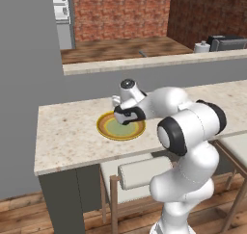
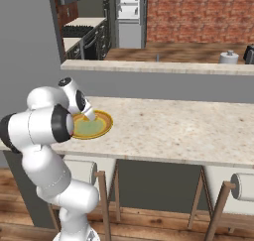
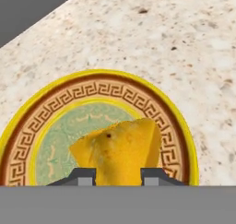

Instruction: Take the cheese, chicken drumstick, and bell pepper from the fridge and place them on the plate on the dining counter to create an appetizer plate.

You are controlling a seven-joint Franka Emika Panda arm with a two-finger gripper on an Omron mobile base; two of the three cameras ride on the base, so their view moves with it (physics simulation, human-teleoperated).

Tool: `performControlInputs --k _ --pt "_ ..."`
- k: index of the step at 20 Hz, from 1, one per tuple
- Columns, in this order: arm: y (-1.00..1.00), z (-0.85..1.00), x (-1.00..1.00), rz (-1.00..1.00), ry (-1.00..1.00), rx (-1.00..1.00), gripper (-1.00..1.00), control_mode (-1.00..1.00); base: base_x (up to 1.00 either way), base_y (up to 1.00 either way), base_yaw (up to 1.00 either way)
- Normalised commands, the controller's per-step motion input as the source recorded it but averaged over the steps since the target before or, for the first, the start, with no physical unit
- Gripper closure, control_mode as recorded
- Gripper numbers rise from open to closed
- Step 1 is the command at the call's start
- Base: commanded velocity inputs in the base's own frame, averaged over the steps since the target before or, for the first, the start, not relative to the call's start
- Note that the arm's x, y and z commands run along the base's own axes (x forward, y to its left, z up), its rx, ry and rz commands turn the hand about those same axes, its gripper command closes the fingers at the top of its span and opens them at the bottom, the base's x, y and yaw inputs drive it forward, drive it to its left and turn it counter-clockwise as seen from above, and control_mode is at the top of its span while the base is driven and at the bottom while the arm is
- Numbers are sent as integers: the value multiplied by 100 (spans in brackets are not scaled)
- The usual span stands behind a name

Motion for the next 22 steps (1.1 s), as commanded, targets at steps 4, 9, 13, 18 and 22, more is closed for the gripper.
performControlInputs --k 4,9,13,18,22 --pt "16 -32 47 0 0 0 100 -100 0 0 0" --pt "18 -31 41 -1 0 0 100 -100 0 0 0" --pt "13 -28 29 -2 0 0 100 -100 0 0 0" --pt "8 -17 8 -7 0 0 -100 -100 0 0 0" --pt "0 5 0 -13 0 0 -100 -100 0 0 0"
